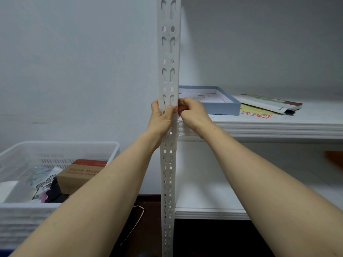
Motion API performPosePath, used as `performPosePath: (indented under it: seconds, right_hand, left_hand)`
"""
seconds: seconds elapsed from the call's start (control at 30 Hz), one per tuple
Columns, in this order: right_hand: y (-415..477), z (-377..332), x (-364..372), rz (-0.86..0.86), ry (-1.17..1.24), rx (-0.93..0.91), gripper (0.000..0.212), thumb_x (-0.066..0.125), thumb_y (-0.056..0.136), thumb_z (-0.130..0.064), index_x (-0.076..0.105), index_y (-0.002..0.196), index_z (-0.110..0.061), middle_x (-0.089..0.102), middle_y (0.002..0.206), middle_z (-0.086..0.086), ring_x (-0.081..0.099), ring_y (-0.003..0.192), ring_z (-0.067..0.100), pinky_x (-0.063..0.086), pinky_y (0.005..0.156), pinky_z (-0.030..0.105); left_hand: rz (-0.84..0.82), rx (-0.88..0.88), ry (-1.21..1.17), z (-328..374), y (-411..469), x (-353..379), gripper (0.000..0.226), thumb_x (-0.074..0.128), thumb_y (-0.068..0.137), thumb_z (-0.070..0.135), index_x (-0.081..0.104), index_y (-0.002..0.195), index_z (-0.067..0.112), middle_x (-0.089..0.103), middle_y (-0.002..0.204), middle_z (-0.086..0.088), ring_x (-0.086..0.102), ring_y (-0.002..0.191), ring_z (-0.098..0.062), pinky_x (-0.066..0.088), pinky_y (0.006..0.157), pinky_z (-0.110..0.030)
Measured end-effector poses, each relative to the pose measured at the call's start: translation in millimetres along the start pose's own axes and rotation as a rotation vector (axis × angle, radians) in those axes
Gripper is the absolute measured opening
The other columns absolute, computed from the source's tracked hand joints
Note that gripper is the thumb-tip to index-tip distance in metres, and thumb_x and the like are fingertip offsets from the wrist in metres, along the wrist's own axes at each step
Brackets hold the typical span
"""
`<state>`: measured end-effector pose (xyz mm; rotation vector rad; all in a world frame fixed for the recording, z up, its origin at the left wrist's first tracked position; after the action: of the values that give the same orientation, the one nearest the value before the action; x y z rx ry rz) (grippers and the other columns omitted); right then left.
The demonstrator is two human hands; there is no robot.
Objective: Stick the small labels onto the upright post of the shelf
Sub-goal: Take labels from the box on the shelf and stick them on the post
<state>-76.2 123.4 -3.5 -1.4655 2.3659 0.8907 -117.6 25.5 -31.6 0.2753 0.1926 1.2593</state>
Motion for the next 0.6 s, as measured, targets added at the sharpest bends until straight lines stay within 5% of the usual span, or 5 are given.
performPosePath:
  seconds: [0.13, 0.27, 0.6]
  right_hand:
    - [-0.4, -0.2, -0.4, 0.008, -0.024, -0.007, 0.043, 0.046, 0.078, 0.004, 0.064, 0.113, -0.011, 0.069, 0.108, 0.007, 0.061, 0.102, 0.023, 0.049, 0.093, 0.038]
    - [0.0, 0.7, 0.5, 0.012, -0.007, -0.007, 0.044, 0.044, 0.076, 0.004, 0.064, 0.111, -0.012, 0.069, 0.107, 0.006, 0.062, 0.101, 0.022, 0.048, 0.094, 0.039]
    - [-1.7, 0.4, 0.4, 0.025, -0.008, -0.018, 0.037, 0.048, 0.083, -0.001, 0.062, 0.116, -0.011, 0.067, 0.114, 0.007, 0.060, 0.106, 0.023, 0.047, 0.096, 0.038]
  left_hand:
    - [-0.007, 0.000, 0.010, 1.0, 1.0, -0.2, 0.039, 0.047, 0.095, 0.019, 0.034, 0.131, 0.013, 0.057, 0.092, 0.007, 0.055, 0.080, -0.004, 0.040, 0.062, -0.020]
    - [-0.041, -0.008, 0.005, -2.0, 0.5, -0.4, 0.042, 0.048, 0.095, 0.021, 0.032, 0.133, 0.016, 0.059, 0.107, 0.002, 0.058, 0.095, -0.012, 0.044, 0.072, -0.022]
    - [-0.033, -0.023, 0.002, -0.6, 0.3, -0.3, 0.040, 0.045, 0.096, 0.022, 0.032, 0.133, 0.015, 0.058, 0.093, 0.009, 0.055, 0.079, -0.001, 0.039, 0.062, -0.021]
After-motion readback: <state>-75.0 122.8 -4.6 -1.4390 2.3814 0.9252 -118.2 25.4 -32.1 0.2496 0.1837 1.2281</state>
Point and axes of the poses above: each hand's wrist, its own y-axis towards the middle knuckle, its own x-axis out of the palm, z = x × y, the point moved 7 cm from there along y, towards the middle knuckle
